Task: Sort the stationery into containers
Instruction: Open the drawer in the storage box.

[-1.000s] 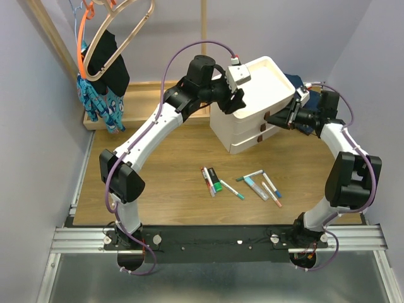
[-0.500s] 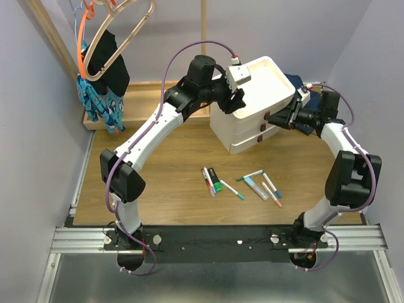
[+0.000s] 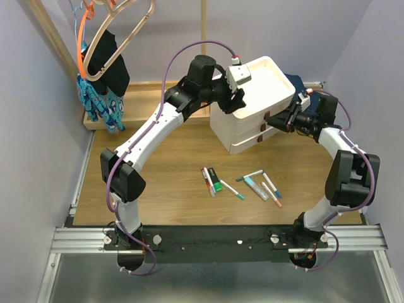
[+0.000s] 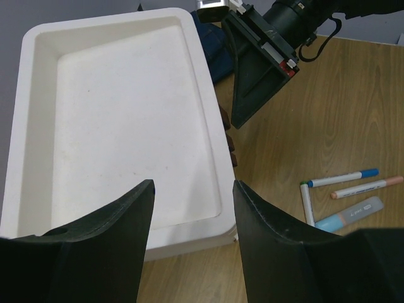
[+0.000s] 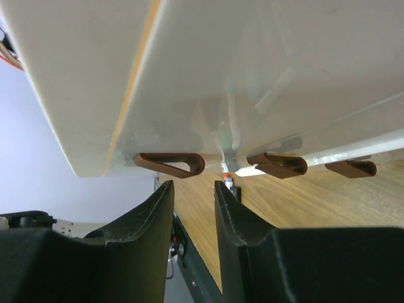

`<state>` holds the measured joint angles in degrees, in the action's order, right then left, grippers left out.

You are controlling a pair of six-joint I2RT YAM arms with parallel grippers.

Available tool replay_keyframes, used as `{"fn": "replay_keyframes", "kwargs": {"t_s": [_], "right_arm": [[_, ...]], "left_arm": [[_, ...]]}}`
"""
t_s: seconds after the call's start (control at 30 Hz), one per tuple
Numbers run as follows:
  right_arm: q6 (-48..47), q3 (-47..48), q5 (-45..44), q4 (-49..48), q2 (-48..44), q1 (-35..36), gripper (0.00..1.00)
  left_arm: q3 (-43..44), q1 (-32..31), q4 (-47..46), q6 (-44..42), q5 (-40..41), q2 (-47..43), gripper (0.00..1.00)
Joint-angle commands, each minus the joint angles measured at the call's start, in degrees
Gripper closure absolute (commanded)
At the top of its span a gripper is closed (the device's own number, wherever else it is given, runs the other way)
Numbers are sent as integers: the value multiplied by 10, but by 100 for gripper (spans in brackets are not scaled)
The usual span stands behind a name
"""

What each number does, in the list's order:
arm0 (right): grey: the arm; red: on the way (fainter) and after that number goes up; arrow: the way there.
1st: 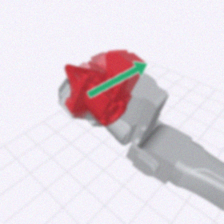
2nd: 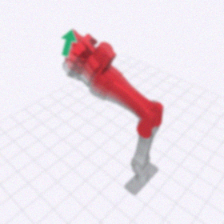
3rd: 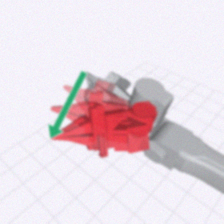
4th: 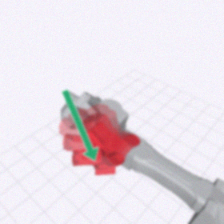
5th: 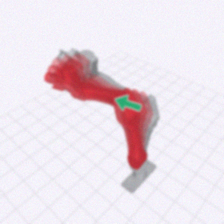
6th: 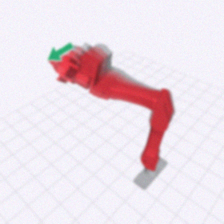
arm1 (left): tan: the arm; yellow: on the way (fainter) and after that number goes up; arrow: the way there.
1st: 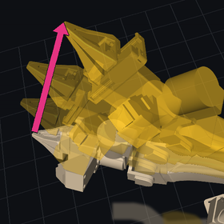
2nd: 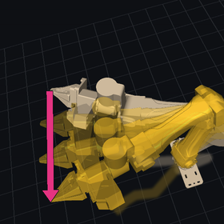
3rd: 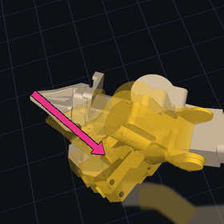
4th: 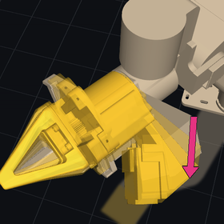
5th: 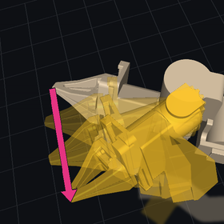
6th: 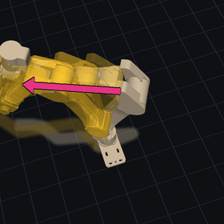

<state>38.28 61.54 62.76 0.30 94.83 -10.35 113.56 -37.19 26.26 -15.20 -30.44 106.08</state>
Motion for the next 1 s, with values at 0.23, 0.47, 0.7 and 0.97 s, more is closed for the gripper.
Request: {"fn": "replay_keyframes", "kwargs": {"t_s": [0.23, 0.47, 0.7, 0.97], "right_arm": [[45, -8, -8, -77, -5, -1, 63], [78, -23, -1, -125, -1, -1, 66], [92, -38, 8, -154, -6, -1, 84], [77, -48, 21, -138, -32, -3, 99]], "left_arm": [[11, -1, -2, -3, 10, 13, 38], [12, -3, -3, -2, 13, 17, 38], [14, -3, -3, -4, 16, 18, 38], [11, -3, -1, -7, 17, 17, 38]]}}
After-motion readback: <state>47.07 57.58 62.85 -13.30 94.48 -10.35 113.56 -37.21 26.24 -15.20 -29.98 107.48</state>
